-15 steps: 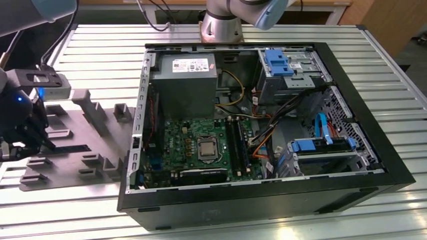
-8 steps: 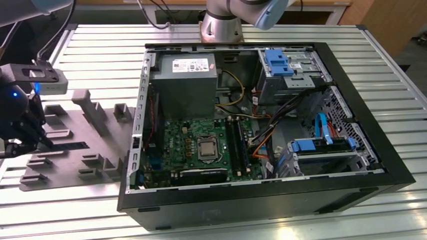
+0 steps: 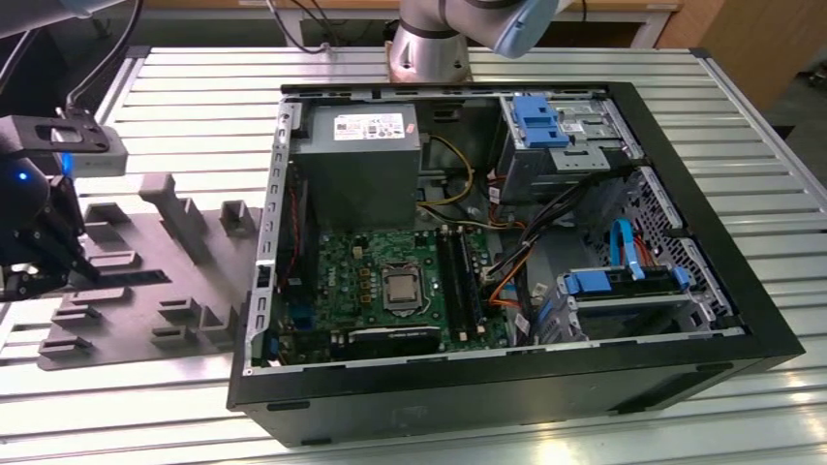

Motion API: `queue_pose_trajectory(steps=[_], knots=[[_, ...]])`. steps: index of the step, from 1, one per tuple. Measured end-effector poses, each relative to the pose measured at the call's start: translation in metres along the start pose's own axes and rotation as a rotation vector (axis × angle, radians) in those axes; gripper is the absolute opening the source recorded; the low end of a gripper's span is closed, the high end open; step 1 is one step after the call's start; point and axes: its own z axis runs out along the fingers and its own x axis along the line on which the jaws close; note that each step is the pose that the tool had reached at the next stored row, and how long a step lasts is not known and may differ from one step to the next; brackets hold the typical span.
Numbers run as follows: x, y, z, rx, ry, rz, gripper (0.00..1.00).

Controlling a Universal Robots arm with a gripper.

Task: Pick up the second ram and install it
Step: 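Pick up the second ram and move it above second insertion slot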

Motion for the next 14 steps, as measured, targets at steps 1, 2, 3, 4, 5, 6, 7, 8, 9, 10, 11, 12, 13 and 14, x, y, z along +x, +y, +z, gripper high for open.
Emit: queue_pose_trajectory(steps=[1,2,3,4,5,6,7,8,9,10,11,12,13,14], knots=[[0.0000,0.0000,-0.0009,0.0001,-0.0015,0.000,0.11],[-0.0001,0.0001,-0.0016,0.0004,-0.0035,0.000,0.11],[-0.0001,0.0001,-0.0021,0.0010,-0.0061,0.000,0.11],[-0.0001,0.0001,-0.0027,0.0013,-0.0081,0.000,0.11],[-0.0002,0.0001,-0.0034,0.0016,-0.0103,-0.001,0.11],[-0.0002,0.0002,-0.0038,0.0021,-0.0128,-0.001,0.11],[-0.0002,0.0002,-0.0043,0.0025,-0.0154,-0.001,0.11],[-0.0002,0.0002,-0.0047,0.0029,-0.0179,-0.001,0.11],[-0.0002,0.0002,-0.0050,0.0034,-0.0199,-0.001,0.11],[-0.0003,0.0002,-0.0054,0.0038,-0.0223,-0.001,0.11],[-0.0003,0.0002,-0.0059,0.0042,-0.0247,-0.001,0.11],[-0.0003,0.0002,-0.0064,0.0046,-0.0269,-0.001,0.11],[-0.0004,0.0003,-0.0071,0.0050,-0.0290,-0.001,0.11],[-0.0004,0.0003,-0.0077,0.0053,-0.0312,-0.001,0.11]])
